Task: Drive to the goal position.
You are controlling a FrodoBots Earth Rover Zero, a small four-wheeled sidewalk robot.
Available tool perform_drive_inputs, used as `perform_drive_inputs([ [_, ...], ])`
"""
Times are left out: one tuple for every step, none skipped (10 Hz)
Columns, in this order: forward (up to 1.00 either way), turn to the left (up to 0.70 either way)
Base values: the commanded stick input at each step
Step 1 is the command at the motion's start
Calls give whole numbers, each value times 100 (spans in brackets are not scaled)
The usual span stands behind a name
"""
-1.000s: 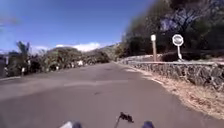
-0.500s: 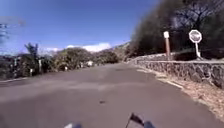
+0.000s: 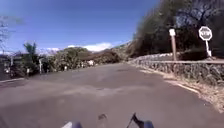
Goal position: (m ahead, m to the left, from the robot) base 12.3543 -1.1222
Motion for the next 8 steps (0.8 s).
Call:
perform_drive_inputs([
  [85,0],
  [85,0],
  [85,0],
  [85,0],
  [85,0],
  [85,0],
  [85,0],
  [85,0],
])
